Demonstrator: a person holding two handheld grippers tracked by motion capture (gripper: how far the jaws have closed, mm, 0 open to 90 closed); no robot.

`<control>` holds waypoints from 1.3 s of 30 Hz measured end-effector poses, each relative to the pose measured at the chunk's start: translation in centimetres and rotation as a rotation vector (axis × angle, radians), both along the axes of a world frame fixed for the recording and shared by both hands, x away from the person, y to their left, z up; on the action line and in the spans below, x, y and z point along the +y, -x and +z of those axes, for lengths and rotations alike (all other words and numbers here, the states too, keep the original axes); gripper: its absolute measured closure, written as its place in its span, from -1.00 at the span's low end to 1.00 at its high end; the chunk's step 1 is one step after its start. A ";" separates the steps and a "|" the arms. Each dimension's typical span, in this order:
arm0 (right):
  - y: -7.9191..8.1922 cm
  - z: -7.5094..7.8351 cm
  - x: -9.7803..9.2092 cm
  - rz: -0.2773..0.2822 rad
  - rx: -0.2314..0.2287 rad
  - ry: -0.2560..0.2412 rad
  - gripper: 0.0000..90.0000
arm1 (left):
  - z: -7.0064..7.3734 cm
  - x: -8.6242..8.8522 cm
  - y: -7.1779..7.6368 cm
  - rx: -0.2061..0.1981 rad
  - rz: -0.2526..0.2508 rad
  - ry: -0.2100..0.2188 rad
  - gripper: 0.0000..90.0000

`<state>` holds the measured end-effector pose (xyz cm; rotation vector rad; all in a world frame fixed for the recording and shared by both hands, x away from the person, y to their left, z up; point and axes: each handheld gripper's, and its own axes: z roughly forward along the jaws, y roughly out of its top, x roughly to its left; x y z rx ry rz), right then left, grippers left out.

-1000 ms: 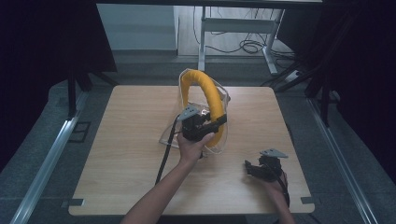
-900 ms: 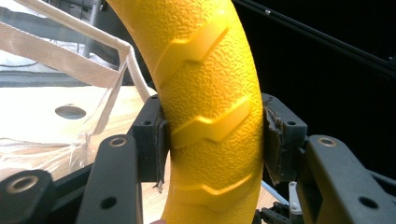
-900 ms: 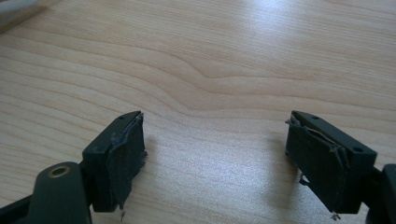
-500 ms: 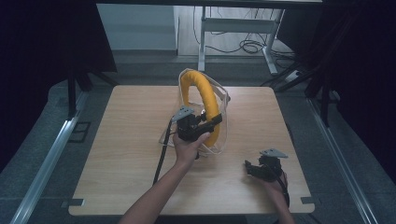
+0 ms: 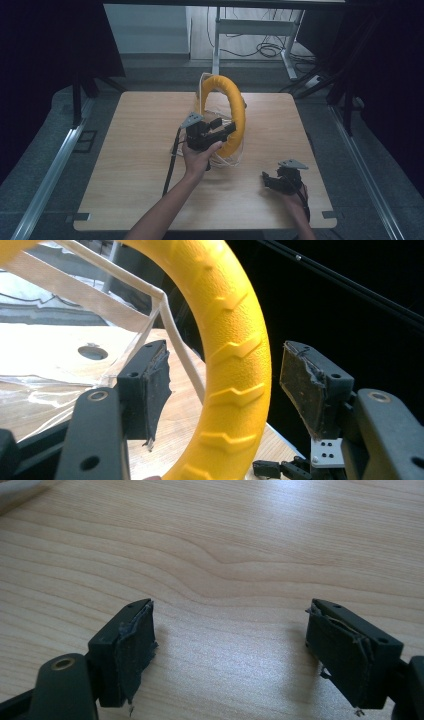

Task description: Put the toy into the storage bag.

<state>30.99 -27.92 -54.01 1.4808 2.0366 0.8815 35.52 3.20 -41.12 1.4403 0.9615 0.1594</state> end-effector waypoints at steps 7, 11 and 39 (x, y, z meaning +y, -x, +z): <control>0.0 0.0 0.0 -0.003 0.000 -0.002 -0.56 | -0.1 1.7 1.0 -0.032 -0.003 -0.042 -0.21; 0.0 0.0 0.0 -0.006 0.001 -0.002 -0.56 | -0.2 3.0 1.8 -0.046 -0.013 -0.084 -0.22; 0.1 0.0 0.0 -0.012 0.003 -0.002 -0.56 | -5.1 13.2 7.3 0.035 -0.080 -0.281 -0.22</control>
